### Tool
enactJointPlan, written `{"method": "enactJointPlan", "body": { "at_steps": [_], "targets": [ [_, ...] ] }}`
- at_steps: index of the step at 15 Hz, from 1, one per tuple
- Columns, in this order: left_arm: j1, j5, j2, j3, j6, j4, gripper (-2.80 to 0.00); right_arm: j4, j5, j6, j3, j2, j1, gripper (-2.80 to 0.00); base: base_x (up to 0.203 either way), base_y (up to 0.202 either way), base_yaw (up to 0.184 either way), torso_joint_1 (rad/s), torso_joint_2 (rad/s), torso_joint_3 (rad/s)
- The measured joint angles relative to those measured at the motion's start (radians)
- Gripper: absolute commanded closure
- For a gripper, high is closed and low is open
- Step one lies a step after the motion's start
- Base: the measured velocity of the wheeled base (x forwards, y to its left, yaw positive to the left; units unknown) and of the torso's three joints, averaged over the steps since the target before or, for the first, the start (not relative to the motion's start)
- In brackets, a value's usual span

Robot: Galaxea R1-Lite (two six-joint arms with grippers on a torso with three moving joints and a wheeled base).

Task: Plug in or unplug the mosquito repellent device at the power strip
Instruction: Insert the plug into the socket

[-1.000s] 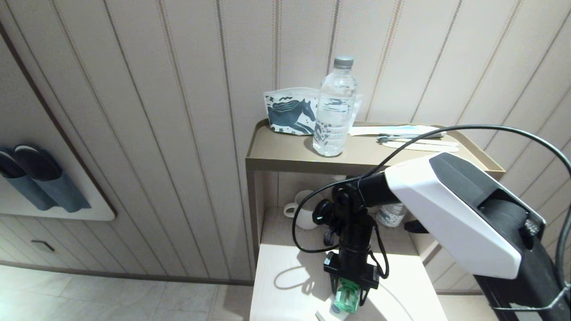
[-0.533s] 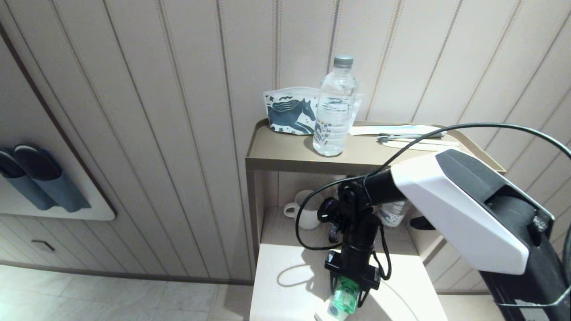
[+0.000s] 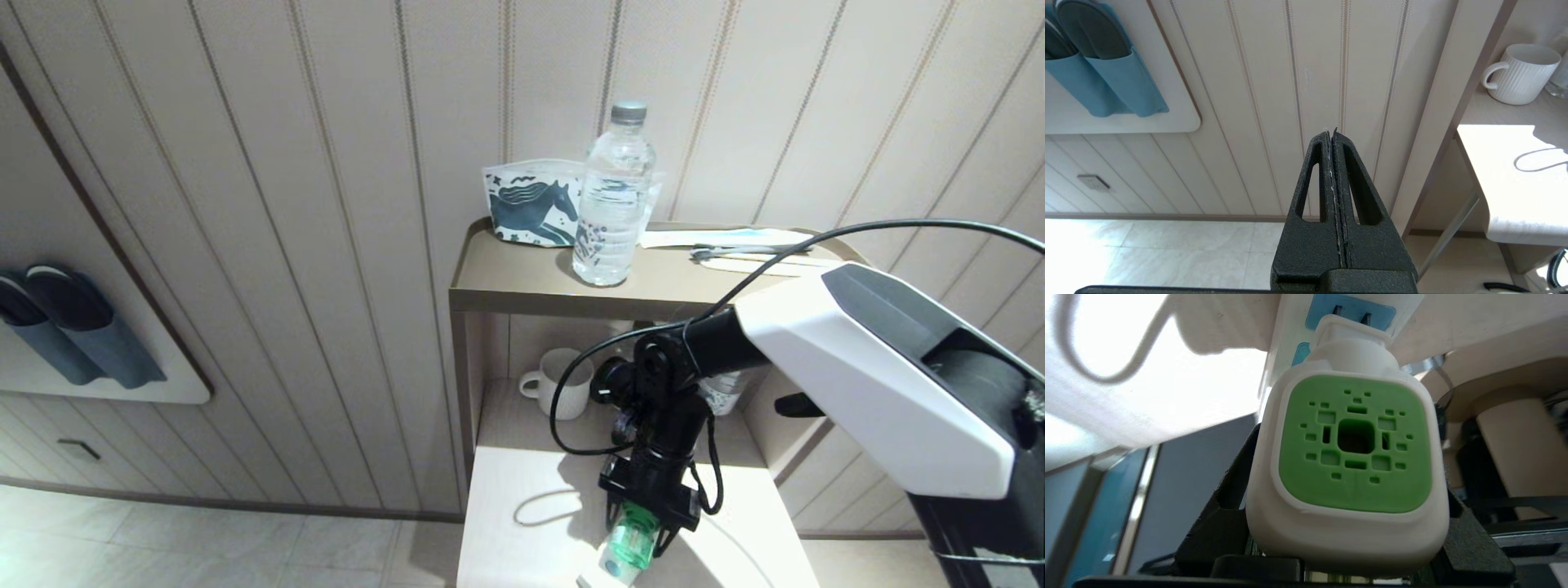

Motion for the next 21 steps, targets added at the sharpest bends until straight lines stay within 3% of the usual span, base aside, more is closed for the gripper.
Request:
{"method": "enactJointPlan", "body": {
  "at_steps": [4, 13, 21],
  "targets": [
    [0.000, 0.000, 0.000, 0.000, 0.000, 0.000, 0.00, 0.000, -0.058, -0.005, 0.004, 0.007, 0.026, 0.00, 0.000, 0.000, 0.000, 0.000, 0.00, 0.000],
    [0.000, 0.000, 0.000, 0.000, 0.003, 0.000, 0.00, 0.001, -0.052, -0.006, -0.004, 0.011, 0.022, 0.00, 0.000, 0.000, 0.000, 0.000, 0.00, 0.000],
    [0.000, 0.018, 0.000, 0.000, -0.040, -0.005, 0.00, 0.001, -0.052, -0.006, -0.006, 0.012, 0.025, 0.00, 0.000, 0.000, 0.000, 0.000, 0.00, 0.000]
  ]
}}
